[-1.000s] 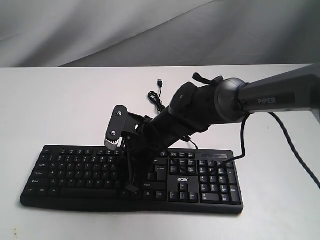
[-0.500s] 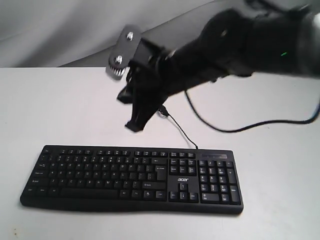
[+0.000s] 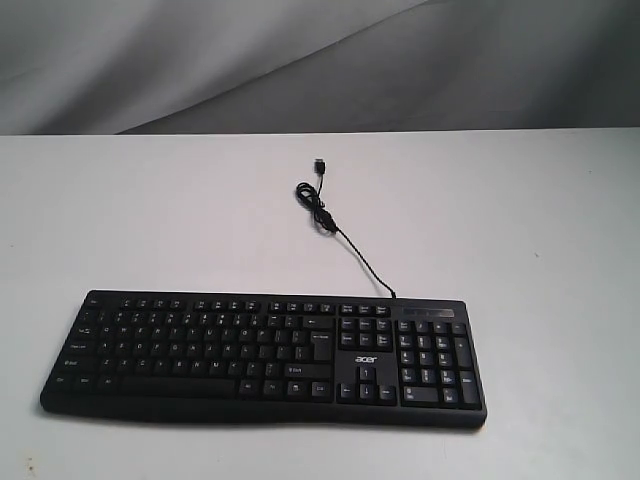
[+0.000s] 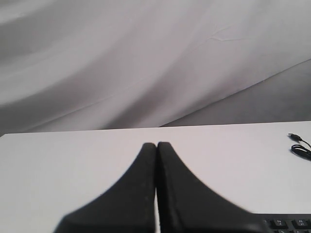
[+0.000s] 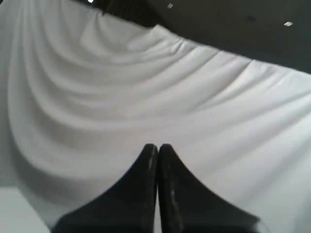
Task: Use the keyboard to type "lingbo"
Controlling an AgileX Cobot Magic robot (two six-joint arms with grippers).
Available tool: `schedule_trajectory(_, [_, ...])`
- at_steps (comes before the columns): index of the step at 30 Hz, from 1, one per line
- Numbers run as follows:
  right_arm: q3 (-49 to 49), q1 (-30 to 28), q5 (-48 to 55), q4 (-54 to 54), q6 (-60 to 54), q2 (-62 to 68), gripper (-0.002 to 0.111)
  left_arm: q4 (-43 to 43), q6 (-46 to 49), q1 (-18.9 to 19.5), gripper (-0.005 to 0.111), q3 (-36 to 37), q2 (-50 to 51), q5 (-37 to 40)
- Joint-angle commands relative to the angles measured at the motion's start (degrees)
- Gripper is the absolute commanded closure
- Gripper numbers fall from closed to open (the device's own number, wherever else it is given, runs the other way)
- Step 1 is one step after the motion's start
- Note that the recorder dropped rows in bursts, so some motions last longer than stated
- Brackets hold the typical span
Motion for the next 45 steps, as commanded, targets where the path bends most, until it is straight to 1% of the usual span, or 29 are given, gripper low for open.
schedule_trajectory(1, [0.3, -0.1, 7.2, -23.6, 30.9, -9.0, 0.108, 0.0, -0.1, -0.4, 0.106, 0.3, -0.3, -0.6])
schedule_trajectory(2, [0.3, -0.1, 10.8, -29.4, 37.5, -10.1, 0.108, 0.0, -0.1, -0.4, 0.106, 0.3, -0.3, -0.6])
schedule_trajectory(5, [0.7, -0.4, 20.0, -41.1, 50.2, -11.7, 0.108, 0.0, -0.1, -0.4, 0.106, 0.3, -0.3, -0.6])
schedule_trajectory(7, [2.7, -3.1, 22.3, -44.1, 52.4, -12.8, 0.108, 0.0, -0.1, -0.4, 0.106, 0.3, -0.3, -0.6])
schedule_trajectory(9, [6.3, -7.4, 21.3, -44.3, 52.6, -14.4, 0.108, 0.0, -0.1, -0.4, 0.106, 0.3, -0.3, -0.6])
schedule_trajectory(12, [15.2, -16.0, 15.6, -43.1, 52.6, -18.0, 0.108, 0.0, -0.1, -0.4, 0.106, 0.3, -0.3, -0.6])
schedule_trajectory(16, [31.0, -27.0, 1.8, -39.4, 52.6, -25.2, 0.108, 0.0, -0.1, -0.4, 0.106, 0.3, -0.3, -0.6])
schedule_trajectory(19, [41.5, -31.7, -6.5, -37.8, 52.6, -30.0, 0.108, 0.0, -0.1, -0.4, 0.106, 0.3, -0.3, -0.6])
schedule_trajectory(22, [49.8, -34.5, -11.1, -37.6, 52.4, -34.8, 0.108, 0.0, -0.1, -0.4, 0.106, 0.3, -0.3, -0.6])
schedule_trajectory(25, [55.7, -36.8, -11.8, -37.2, 51.7, -37.9, 0.108, 0.0, -0.1, -0.4, 0.106, 0.3, -0.3, -0.6])
schedule_trajectory(29, [59.6, -38.7, -11.1, -36.8, 50.7, -37.9, 0.108, 0.0, -0.1, -0.4, 0.106, 0.3, -0.3, -0.6])
schedule_trajectory(32, [61.2, -38.8, -9.5, -36.2, 50.7, -37.9, 0.108, 0.0, -0.1, -0.4, 0.106, 0.3, -0.3, -0.6])
schedule_trajectory(38, [65.7, -38.8, -9.5, -33.1, 50.9, -37.9, 0.108, 0.0, -0.1, -0.4, 0.106, 0.3, -0.3, -0.6])
schedule_trajectory(40, [65.7, -38.8, -4.8, -32.6, 50.9, -37.9, 0.108, 0.0, -0.1, -0.4, 0.106, 0.3, -0.3, -0.6])
schedule_trajectory(45, [65.7, -38.8, 0.0, -32.4, 51.0, -37.9, 0.108, 0.0, -0.1, -0.4, 0.106, 0.3, -0.3, -0.6])
